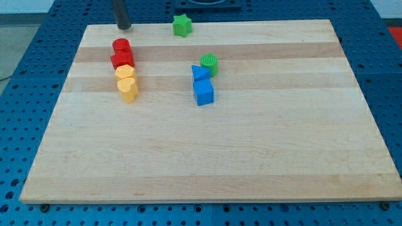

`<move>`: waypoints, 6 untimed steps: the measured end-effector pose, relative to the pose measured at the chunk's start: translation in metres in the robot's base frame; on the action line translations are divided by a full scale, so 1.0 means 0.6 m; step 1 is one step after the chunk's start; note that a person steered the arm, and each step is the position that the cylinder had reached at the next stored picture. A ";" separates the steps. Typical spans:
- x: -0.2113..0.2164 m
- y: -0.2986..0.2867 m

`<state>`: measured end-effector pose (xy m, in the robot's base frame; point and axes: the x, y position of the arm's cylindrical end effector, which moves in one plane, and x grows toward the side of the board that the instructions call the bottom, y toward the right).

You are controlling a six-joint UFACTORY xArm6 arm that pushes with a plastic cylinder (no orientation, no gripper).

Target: Push the green star closer to the green circle

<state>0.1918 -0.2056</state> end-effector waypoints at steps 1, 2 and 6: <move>-0.001 0.057; 0.000 0.188; 0.000 0.267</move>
